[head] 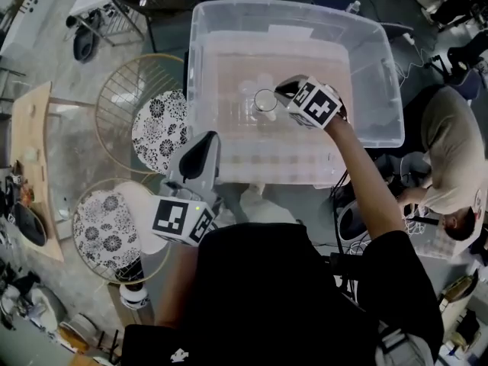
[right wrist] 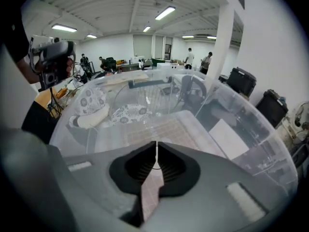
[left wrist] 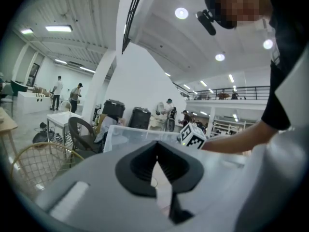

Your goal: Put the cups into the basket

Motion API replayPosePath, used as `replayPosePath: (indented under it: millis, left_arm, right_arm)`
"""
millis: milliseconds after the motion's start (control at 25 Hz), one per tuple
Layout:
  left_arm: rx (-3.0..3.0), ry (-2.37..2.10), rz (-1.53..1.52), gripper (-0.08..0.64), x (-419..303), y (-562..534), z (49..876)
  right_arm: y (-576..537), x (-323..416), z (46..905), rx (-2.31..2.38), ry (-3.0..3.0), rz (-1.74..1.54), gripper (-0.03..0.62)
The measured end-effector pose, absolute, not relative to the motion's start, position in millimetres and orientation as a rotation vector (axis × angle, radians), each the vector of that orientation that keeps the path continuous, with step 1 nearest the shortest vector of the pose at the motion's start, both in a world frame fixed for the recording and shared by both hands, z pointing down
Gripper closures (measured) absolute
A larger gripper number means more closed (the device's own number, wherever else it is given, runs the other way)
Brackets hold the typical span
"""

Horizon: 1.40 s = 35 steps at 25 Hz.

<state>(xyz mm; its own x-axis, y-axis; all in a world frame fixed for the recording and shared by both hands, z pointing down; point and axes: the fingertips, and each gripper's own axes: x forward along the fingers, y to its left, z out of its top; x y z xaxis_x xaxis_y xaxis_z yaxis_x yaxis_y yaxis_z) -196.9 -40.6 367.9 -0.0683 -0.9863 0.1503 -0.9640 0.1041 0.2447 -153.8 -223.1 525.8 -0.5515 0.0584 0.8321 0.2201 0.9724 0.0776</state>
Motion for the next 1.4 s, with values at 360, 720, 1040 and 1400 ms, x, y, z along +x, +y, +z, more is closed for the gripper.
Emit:
replayPosePath:
  millis: [360, 720, 1040, 1400]
  left_arm:
    - [2.103, -1.975, -0.106, 0.552, -171.9, -61.6, 352.8]
    - [2.278, -1.807, -0.107, 0.553, -135.7, -82.9, 341.7]
    - [2.377, -1.675, -0.076, 0.552, -103.5, -101.2, 340.5]
    - [2.480, -1.528, -0.008, 0.552, -57.2, -118.6, 344.7]
  right_arm:
    - [-210.8, -121.2, 406.4, 0.094, -2.522, -0.179, 0.589]
    - [-196.9, -35.1, 336.8, 0.482, -2.728, -0.138, 0.590]
    - [-180.9, 16.4, 324.5, 0.727, -2.778, -0.094, 0.591]
    - [-190.1, 97.0, 361.7, 0.993, -2.704, 0.117, 0.589]
